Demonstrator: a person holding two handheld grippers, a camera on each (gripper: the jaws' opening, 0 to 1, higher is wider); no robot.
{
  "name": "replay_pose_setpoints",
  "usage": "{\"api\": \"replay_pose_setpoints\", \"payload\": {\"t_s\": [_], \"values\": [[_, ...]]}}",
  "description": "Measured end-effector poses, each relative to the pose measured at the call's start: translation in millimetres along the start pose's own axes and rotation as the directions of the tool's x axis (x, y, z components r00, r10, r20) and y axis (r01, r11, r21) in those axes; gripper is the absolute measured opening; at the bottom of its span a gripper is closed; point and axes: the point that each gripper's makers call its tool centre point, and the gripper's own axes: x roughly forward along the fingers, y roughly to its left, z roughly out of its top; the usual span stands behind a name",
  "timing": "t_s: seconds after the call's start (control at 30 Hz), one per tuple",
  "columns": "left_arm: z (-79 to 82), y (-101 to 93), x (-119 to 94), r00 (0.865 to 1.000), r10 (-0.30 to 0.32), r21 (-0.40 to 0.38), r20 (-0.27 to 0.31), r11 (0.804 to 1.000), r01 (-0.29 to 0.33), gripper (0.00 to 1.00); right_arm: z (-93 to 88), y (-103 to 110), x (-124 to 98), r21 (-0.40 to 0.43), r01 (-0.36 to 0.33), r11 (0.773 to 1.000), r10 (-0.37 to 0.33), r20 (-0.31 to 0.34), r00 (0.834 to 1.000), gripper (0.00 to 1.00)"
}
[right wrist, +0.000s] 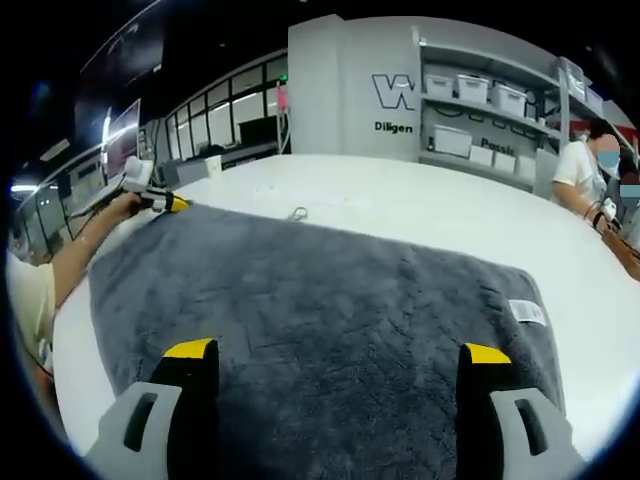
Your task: Open the folded towel by lifting each exposed corner and separating the folded layers until the towel lies flat within the target outline without major curled edges
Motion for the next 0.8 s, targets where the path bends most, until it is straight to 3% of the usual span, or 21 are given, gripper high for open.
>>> {"api": "replay_pose_setpoints", "payload": {"t_s": [0.13,0.23,0.37,0.47,0.57,0.8], "values": [[0.6,4.8,-5,1.000,0.019,-0.039,-0.004,0.999,-0.019,0.31,-0.1,0,0,0.000,-0.002,1.000,0.002,-0.001,1.000,0.99],[8.9,1.5,-10,1.000,-0.013,-0.102,0.017,0.995,0.015,0.45,0.2,1,0,0.001,-0.003,1.000,0.003,-0.001,1.000,0.99],[14.1,-6.3,-14,0.999,-0.048,-0.122,0.016,0.991,0.049,0.71,0.3,1,-1,0.001,-0.004,1.000,0.004,0.000,1.000,0.99],[15.4,-22.8,-18,0.994,-0.107,-0.108,-0.018,0.989,0.104,0.88,0.6,1,-1,0.003,-0.004,1.000,0.004,0.001,1.000,0.99],[28.9,-37.9,-22,0.990,-0.139,-0.068,0.014,0.988,0.139,0.97,0.7,1,-1,0.005,-0.006,1.000,0.006,0.001,1.000,0.99],[57.3,-74.5,-38,0.970,-0.230,-0.069,0.071,0.970,0.235,1.00,0.8,1,-2,0.014,-0.009,1.000,0.009,0.006,1.000,0.99]]}}
